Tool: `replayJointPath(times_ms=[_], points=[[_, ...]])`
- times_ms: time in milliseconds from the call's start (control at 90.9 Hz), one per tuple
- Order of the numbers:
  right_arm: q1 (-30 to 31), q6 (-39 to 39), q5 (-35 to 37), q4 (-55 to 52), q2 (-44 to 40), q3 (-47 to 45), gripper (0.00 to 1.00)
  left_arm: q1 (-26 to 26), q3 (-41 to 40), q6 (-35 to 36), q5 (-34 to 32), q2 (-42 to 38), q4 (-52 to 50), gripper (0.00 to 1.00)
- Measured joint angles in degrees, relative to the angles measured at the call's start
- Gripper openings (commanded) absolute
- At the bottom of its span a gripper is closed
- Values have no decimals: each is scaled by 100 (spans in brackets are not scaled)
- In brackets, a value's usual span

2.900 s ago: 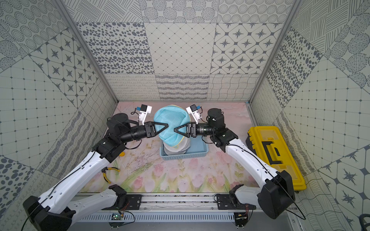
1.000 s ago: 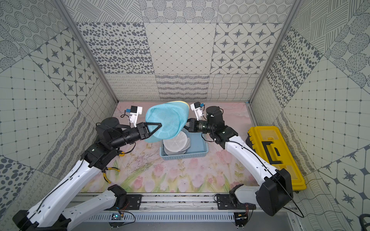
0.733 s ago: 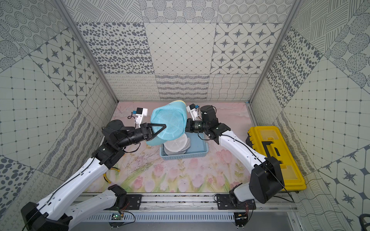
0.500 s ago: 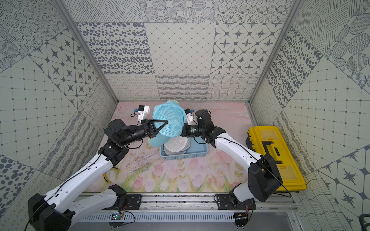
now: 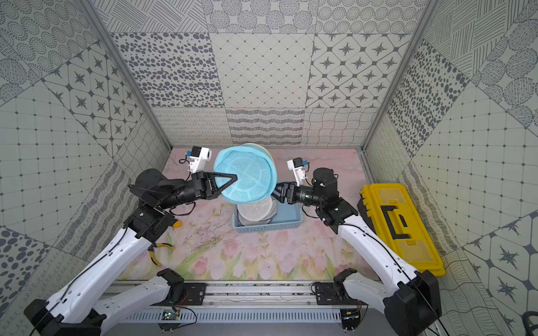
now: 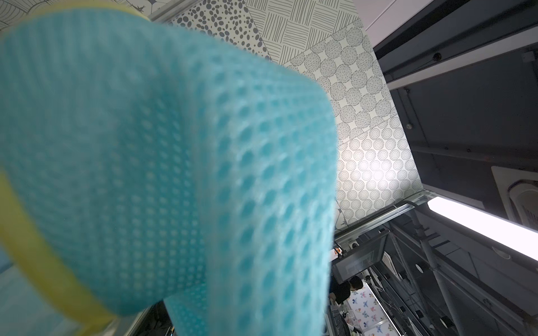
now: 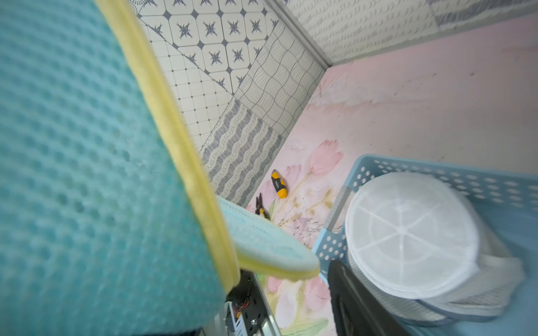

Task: Turn the laundry bag inside out
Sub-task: Turn over the laundry bag.

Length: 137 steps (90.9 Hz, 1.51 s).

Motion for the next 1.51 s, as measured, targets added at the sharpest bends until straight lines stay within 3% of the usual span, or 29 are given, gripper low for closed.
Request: replayJointPath(times_ms=[253,396,594,792,924,1002,1079,1332,1508], points=[[-1222,-133,-240,-437,-914,28,80,111,-289,459,728,-111,-76,0],[-1567,153,-645,-149,-999,61,83,131,-264,793,1091,-105,-251,0],[-1464,1526,-1480,1915,-678,-361,86,136,-358,905,1530,-31,-85,0],[-592,1504,-1827,2024,-428,-232,84,136,-509,765,1843,66,337,0],[-470,1484,-1910,2173,-376,-188,68,136,-544,713,1987,72,555,0],[-463,1589,-1943,2374,-258,-184,39,136,-564,688,2039,70,634,0],[-448,1648,-1923,2439,-190,-181,1,136,-579,673,2087,66,660,0],[-409,1665,-1215,2127,-83,90,0,39,-623,601,2111,35,815,0],[-74,1097,-402,981,278,645,0,-179,-636,267,1961,37,1355,0]])
